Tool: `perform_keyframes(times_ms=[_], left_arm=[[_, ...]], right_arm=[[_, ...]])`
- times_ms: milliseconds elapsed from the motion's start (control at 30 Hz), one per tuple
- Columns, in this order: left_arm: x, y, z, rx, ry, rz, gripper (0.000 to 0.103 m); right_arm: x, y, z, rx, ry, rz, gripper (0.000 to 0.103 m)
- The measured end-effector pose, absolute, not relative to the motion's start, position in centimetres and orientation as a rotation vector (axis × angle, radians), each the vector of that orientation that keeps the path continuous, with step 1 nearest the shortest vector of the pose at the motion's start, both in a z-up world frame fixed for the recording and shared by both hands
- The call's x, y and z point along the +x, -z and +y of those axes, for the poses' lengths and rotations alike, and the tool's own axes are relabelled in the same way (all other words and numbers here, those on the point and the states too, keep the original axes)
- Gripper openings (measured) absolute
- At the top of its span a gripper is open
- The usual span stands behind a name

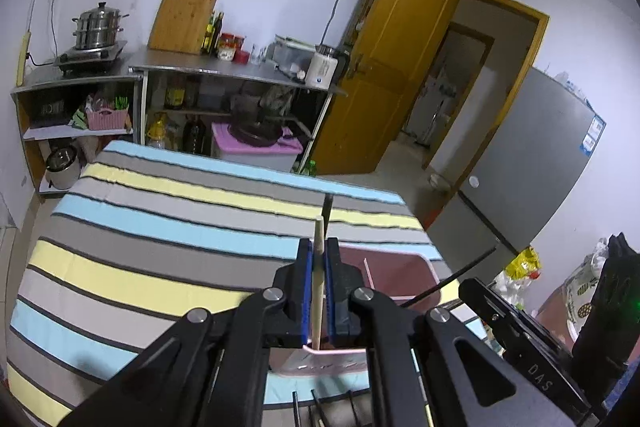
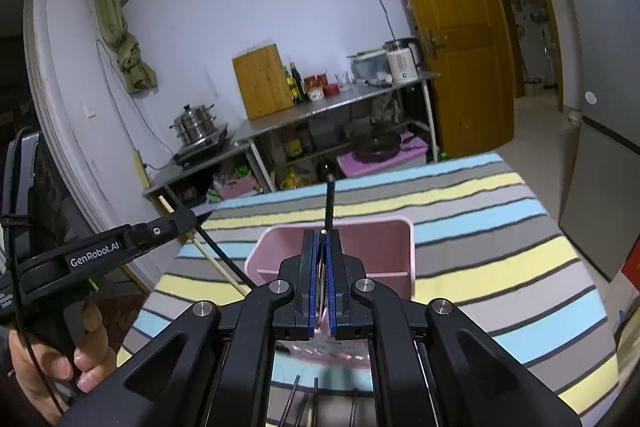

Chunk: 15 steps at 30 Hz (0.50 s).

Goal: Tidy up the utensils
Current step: 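Lower the chopsticks into the basket compartments and open both tools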

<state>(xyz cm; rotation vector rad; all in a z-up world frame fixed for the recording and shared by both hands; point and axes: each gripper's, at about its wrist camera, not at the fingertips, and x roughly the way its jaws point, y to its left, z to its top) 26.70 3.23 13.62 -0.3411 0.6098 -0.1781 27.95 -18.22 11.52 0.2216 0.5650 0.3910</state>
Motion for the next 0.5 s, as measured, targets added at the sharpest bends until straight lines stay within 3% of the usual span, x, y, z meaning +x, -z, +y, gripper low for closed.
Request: perform_keyframes(times_ms=[200,300,333,500], left_arm=[[26.8,-12.4,2.6,-0.322,0.181,0.654,0.008],[26.5,-12.1,2.6,-0.335,0.182,0.667,0.024],[26.3,-12.1,2.7,-0.340,0.183,0.666,0.027],[25.4,-12.0,3.1,-0.341,0.184,0.660,0.032]], right_arm=[[28.3,-10.3,-18.1,0.217,-0.401,0.617,0.004],[28.1,-10.2,-18.2,0.213,-0.396,0.618,0.009],[28.1,-10.3,-18.3,0.214,-0.398,0.616,0.013],[27.1,-10.9,-19.1,0.220,-0.407,0.592,0.014]])
